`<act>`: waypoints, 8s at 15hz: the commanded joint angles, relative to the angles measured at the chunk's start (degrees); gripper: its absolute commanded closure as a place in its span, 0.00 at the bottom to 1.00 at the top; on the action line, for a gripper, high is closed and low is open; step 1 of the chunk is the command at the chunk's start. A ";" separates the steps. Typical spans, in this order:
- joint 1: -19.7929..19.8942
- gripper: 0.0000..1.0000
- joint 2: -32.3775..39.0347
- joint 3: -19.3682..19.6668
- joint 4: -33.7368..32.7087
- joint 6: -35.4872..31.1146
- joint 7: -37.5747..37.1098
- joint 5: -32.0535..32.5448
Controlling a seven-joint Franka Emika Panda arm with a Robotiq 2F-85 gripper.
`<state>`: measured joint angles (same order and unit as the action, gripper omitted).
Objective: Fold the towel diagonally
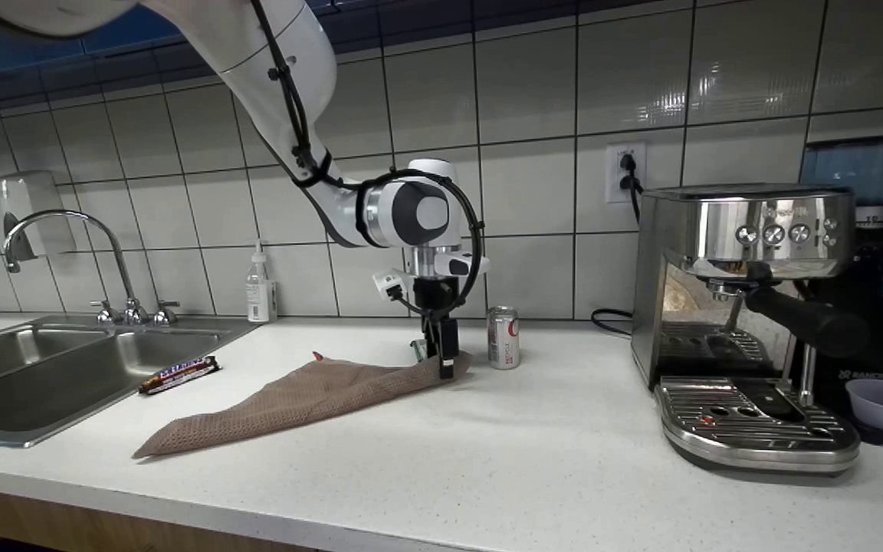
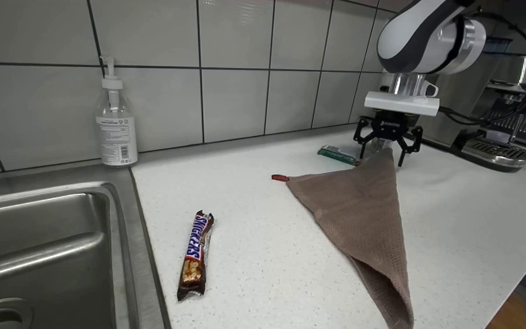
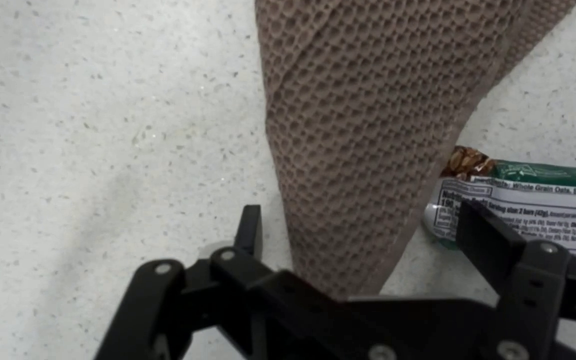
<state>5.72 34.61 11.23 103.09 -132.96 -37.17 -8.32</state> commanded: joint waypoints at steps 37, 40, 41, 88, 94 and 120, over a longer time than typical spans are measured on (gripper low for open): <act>0.85 0.99 -0.68 2.40 -1.88 0.96 -0.43 -0.49; 0.36 0.99 -2.03 2.41 -0.97 0.72 -0.44 -0.12; 0.06 0.99 -2.77 2.34 -0.46 0.62 -0.42 0.04; -9.52 0.99 -36.77 -13.29 38.11 -0.40 3.58 0.17; -10.66 0.99 -38.35 -15.27 40.61 0.54 2.99 1.03; -14.30 0.99 -37.63 -20.18 38.57 5.41 -5.11 13.05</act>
<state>-8.11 -1.56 -7.98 142.43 -130.23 -39.90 2.99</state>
